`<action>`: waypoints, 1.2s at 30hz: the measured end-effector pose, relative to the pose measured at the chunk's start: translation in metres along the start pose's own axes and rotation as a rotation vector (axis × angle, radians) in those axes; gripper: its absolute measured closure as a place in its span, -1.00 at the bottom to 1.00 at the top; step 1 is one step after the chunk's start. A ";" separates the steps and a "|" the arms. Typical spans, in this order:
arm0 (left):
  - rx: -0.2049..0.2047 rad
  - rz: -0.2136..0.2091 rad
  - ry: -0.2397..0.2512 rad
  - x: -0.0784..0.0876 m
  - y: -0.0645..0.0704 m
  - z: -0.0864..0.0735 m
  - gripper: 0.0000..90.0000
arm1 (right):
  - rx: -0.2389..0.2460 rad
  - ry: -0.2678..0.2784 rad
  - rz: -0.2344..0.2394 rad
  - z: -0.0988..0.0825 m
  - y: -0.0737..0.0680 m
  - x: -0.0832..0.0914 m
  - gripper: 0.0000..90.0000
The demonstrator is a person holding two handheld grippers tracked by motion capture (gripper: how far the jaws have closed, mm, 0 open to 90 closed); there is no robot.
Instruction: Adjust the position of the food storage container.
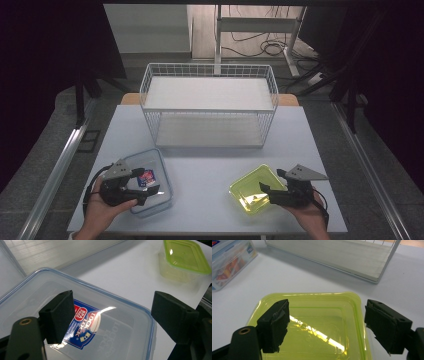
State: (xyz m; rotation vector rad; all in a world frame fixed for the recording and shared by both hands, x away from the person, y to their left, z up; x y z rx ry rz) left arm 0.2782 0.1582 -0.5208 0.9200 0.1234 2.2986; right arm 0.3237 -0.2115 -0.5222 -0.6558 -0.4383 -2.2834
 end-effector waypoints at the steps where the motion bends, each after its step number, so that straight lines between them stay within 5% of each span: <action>1: 0.000 0.000 0.000 0.000 0.000 0.000 -0.58 | 0.000 0.000 0.000 0.000 0.000 0.000 -0.54; 11: 0.017 -0.013 0.020 0.016 -0.002 0.000 -0.48 | 0.005 -0.031 0.001 0.002 -0.008 0.004 -0.53; 15: 0.019 -0.028 0.023 0.029 -0.007 0.002 -0.01 | 0.012 -0.024 0.006 0.005 -0.011 0.006 -0.53; 16: 0.009 -0.030 0.018 0.033 -0.009 0.002 0.33 | 0.011 -0.020 0.004 0.006 -0.011 0.004 -0.53; 23: -0.036 -0.012 -0.044 0.043 -0.012 -0.005 0.99 | 0.009 -0.034 0.003 0.002 -0.013 0.003 -0.53; 26: -0.039 0.024 -0.091 0.050 -0.022 -0.017 1.00 | 0.020 -0.035 0.002 0.004 -0.015 0.002 -0.53; 31: 0.015 0.074 -0.145 0.063 -0.046 -0.046 1.00 | 0.017 -0.035 0.006 0.003 -0.014 0.001 -0.53; 36: 0.038 0.086 -0.222 0.059 -0.056 -0.079 1.00 | 0.015 -0.034 -0.004 0.001 -0.012 0.003 -0.52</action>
Point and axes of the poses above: each handheld gripper's, and its own axes: x roughly backward along the jaws, z roughly out of its top, y roughly to its right, the point moved 10 cm from there along -x, roughly forward along the jaws, and after that the axes turned 11 degrees about x, right-handed, at the moved point
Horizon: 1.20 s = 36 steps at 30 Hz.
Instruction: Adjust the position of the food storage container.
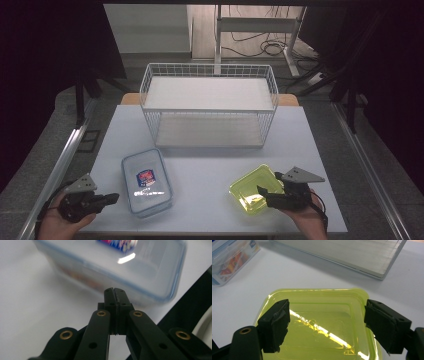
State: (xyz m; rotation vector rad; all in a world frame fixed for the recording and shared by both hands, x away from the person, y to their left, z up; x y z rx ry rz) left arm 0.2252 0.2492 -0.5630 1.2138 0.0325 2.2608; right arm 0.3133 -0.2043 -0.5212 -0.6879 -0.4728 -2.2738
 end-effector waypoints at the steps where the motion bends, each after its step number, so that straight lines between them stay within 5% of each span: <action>1: 0.001 -0.003 -0.012 -0.003 0.000 -0.004 1.00 | -0.001 0.001 -0.001 0.000 0.000 0.001 -0.52; 36: -0.019 -0.082 -0.057 -0.029 0.020 -0.010 1.00 | 0.008 -0.007 -0.004 0.000 0.003 -0.004 -0.52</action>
Point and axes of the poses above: each handheld gripper's, and its own axes: x roughly backward along the jaws, z roughly out of its top, y roughly to its right, the point moved 10 cm from there along -x, roughly forward along the jaws, and after that the axes turned 11 degrees about x, right-handed, at the moved point
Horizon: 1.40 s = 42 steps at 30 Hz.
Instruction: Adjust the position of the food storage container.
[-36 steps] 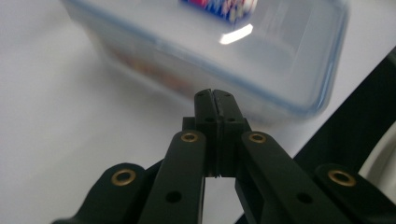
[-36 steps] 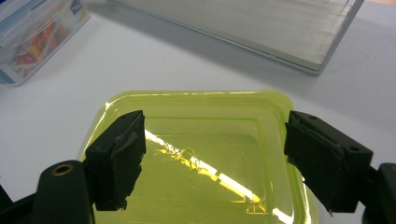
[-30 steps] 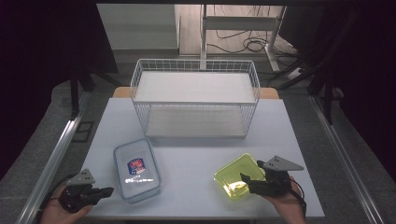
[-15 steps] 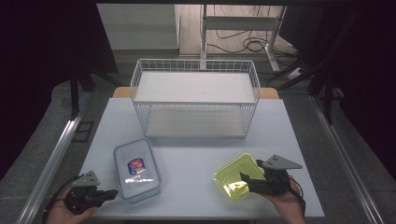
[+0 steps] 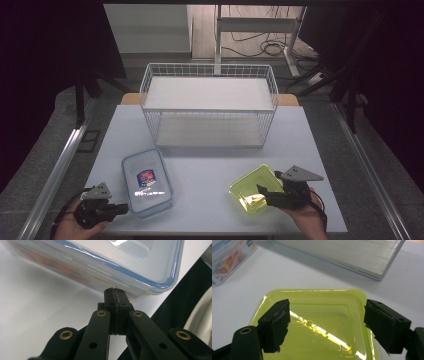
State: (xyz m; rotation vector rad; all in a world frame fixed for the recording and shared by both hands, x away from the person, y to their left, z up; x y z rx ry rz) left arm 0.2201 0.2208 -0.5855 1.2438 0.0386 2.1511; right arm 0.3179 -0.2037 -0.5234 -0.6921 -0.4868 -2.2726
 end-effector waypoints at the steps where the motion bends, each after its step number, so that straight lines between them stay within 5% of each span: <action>1: -0.005 -0.003 -0.002 -0.001 0.001 0.000 1.00 | -0.001 0.000 0.001 0.000 0.000 0.000 -0.52; 22: -0.117 -0.079 -0.051 -0.044 0.052 0.025 1.00 | 0.003 0.000 0.000 0.000 0.001 0.001 -0.52; 33: -0.123 -0.095 -0.027 -0.061 0.065 0.040 1.00 | 0.001 -0.004 0.005 -0.002 0.001 -0.001 -0.52; 38: -0.142 -0.104 -0.020 -0.047 0.067 0.034 1.00 | 0.000 -0.005 0.004 -0.002 0.001 0.000 -0.52; 39: -0.142 -0.088 -0.012 -0.038 0.062 0.033 1.00 | -0.002 -0.004 0.003 -0.002 0.001 0.000 -0.52; 40: -0.100 -0.065 0.032 -0.018 0.045 0.037 1.00 | -0.003 -0.003 0.001 -0.002 0.002 0.001 -0.52; 41: -0.100 -0.065 0.032 -0.018 0.045 0.037 1.00 | -0.003 -0.003 0.001 -0.002 0.002 0.001 -0.52; 42: -0.050 -0.040 0.080 0.003 0.024 0.046 1.00 | -0.004 -0.002 -0.002 -0.002 0.003 0.002 -0.52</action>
Point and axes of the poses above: each handheld gripper's, and its own axes: x roughly backward along the jaws, z roughly out of its top, y roughly to its right, the point moved 10 cm from there along -x, roughly forward along the jaws, and after that the axes turned 11 degrees about x, right-handed, at the moved point
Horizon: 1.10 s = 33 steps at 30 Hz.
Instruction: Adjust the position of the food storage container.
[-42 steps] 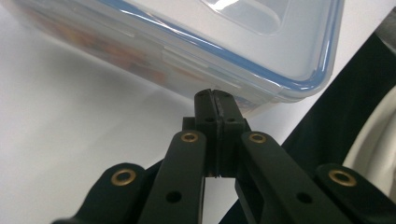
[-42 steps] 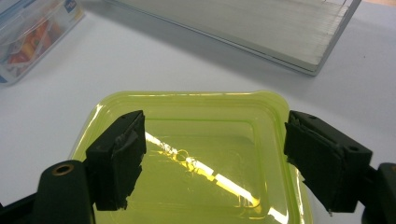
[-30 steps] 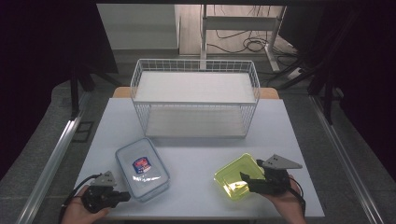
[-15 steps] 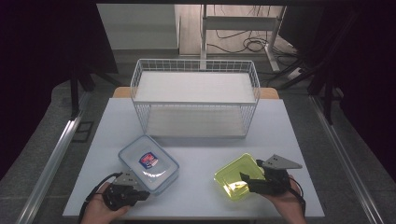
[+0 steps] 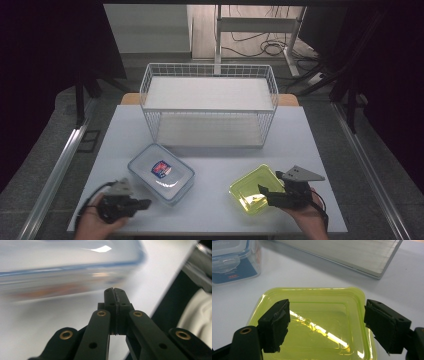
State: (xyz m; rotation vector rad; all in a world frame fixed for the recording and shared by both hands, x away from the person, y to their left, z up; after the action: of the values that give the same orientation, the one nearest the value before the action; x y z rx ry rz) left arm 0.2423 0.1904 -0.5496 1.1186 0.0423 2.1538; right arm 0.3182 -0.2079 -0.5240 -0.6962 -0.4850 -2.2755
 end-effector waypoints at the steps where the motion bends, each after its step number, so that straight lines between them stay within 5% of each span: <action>1: 0.000 0.000 0.000 0.000 0.000 0.000 1.00 | 0.000 0.000 0.000 0.000 0.000 0.000 -0.52; 2: 0.029 0.044 0.039 0.018 -0.021 0.012 1.00 | -0.002 -0.001 -0.002 0.000 0.000 0.000 -0.52; 3: 0.029 0.044 0.039 0.018 -0.021 0.012 1.00 | -0.001 -0.002 -0.002 0.000 0.000 0.000 -0.52; 4: 0.043 0.094 0.059 0.030 -0.043 0.025 1.00 | -0.001 -0.002 -0.003 0.001 0.000 0.000 -0.52; 6: 0.049 0.117 0.060 0.032 -0.054 0.031 1.00 | 0.001 -0.003 -0.003 0.002 -0.001 -0.001 -0.52; 9: 0.066 0.162 0.037 0.026 -0.086 0.047 1.00 | 0.002 -0.005 -0.001 0.002 -0.001 -0.003 -0.52; 12: 0.071 0.194 -0.016 0.002 -0.117 0.063 1.00 | 0.009 -0.013 0.004 0.001 -0.002 -0.006 -0.52; 19: 0.063 0.203 -0.068 -0.021 -0.138 0.072 1.00 | 0.003 -0.012 0.004 0.000 -0.002 -0.006 -0.52; 25: 0.028 0.164 -0.097 -0.033 -0.132 0.064 1.00 | 0.002 -0.009 0.000 0.000 -0.003 -0.003 -0.52; 33: 0.032 0.135 -0.081 -0.031 -0.130 0.058 1.00 | 0.000 -0.010 -0.002 0.001 -0.003 -0.003 -0.52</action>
State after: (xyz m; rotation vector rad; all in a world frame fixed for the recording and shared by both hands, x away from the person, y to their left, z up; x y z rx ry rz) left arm 0.3708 0.2541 -0.5780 1.2582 -0.0363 2.2302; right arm 0.3181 -0.2035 -0.5253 -0.7074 -0.4909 -2.2751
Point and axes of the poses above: each handheld gripper's, and its own axes: x roughly backward along the jaws, z roughly out of its top, y roughly to its right, the point moved 10 cm from there along -x, roughly forward along the jaws, and after that the axes turned 11 degrees about x, right-handed, at the moved point
